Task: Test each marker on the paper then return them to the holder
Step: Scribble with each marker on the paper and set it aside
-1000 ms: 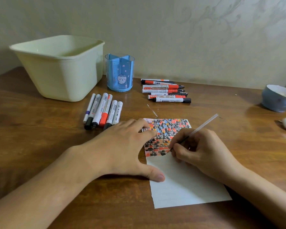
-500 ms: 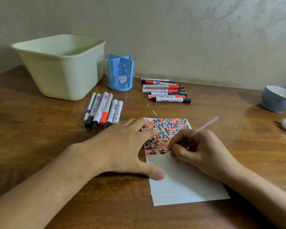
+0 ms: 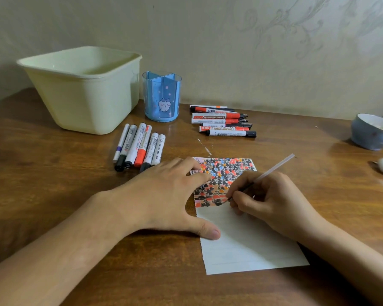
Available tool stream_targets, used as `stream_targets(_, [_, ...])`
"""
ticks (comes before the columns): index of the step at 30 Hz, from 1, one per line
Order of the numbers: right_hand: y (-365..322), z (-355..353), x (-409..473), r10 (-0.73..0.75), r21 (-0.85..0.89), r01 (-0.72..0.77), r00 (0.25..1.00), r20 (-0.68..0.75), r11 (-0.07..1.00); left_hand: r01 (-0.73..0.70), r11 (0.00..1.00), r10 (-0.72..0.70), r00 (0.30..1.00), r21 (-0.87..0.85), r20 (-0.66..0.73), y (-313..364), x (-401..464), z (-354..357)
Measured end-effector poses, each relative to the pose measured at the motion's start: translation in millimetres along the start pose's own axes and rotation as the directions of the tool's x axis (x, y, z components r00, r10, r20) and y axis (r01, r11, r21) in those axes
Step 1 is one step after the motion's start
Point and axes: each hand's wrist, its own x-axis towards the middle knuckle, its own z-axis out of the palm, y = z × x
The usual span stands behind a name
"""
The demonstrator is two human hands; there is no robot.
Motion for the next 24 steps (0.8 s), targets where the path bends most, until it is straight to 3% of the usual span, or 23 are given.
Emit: stream_targets(24, [1.1,-0.9,1.6,0.003,-0.048,-0.002,1.0,0.009,0.999,0.006,1.0,-0.006,1.0,-0.003,0.008,1.9,-0.4,-1.8])
